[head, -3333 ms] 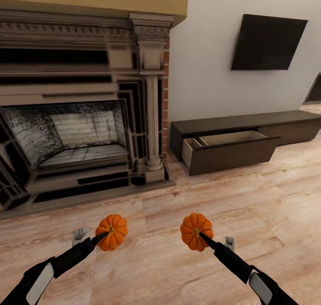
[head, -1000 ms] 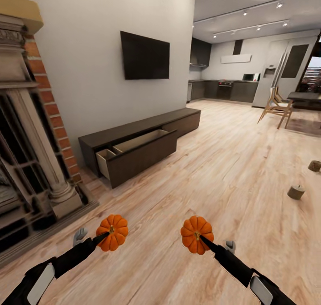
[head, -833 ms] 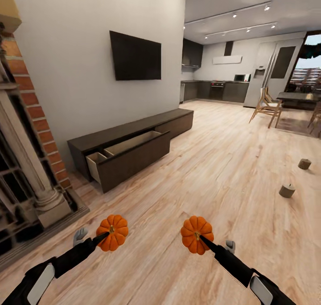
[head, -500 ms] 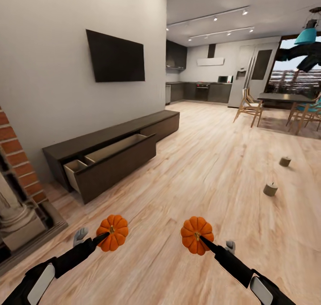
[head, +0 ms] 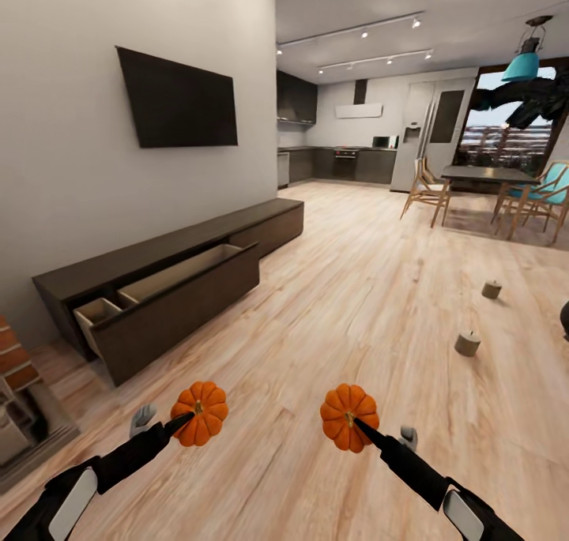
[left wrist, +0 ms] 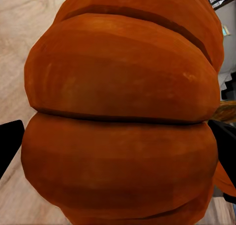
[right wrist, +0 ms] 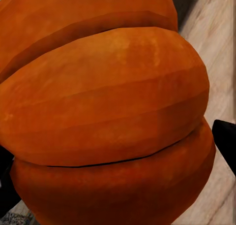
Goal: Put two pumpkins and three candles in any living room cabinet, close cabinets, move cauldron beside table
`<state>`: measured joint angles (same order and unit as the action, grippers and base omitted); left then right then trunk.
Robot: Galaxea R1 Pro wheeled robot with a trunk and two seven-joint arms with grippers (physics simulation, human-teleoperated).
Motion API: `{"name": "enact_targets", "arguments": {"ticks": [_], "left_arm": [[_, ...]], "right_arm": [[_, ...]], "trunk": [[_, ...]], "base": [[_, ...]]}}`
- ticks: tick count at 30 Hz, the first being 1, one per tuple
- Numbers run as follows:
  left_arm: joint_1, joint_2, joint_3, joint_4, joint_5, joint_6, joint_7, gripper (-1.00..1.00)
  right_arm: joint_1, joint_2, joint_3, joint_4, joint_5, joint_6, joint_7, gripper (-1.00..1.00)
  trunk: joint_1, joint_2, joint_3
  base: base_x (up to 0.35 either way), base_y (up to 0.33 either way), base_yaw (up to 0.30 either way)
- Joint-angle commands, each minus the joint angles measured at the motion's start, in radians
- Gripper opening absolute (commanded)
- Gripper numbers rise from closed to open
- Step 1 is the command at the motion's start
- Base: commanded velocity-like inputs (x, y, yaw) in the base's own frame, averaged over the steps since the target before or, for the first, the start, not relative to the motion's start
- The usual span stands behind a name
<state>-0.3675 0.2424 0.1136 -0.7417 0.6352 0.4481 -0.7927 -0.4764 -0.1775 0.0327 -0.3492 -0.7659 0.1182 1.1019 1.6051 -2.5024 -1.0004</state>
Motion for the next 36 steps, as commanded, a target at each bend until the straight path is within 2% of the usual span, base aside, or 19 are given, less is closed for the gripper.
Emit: {"name": "enact_targets", "arguments": {"ticks": [1, 36], "left_arm": [[-0.001, 0.0, 0.001, -0.001, 0.012, 0.011, -0.002, -1.0], [-0.001, 0.0, 0.002, 0.004, 0.012, 0.011, -0.001, -1.0]], "right_arm": [[-0.001, 0.0, 0.001, -0.001, -0.012, 0.011, 0.003, -1.0], [-0.001, 0.0, 0.001, 0.001, -0.01, 0.009, -0.006, -1.0]], "trunk": [[0.0, 0.0, -0.001], [0.0, 0.0, -0.001]], "base": [[0.272, -0.134, 0.0], [0.275, -0.134, 0.0]]}}
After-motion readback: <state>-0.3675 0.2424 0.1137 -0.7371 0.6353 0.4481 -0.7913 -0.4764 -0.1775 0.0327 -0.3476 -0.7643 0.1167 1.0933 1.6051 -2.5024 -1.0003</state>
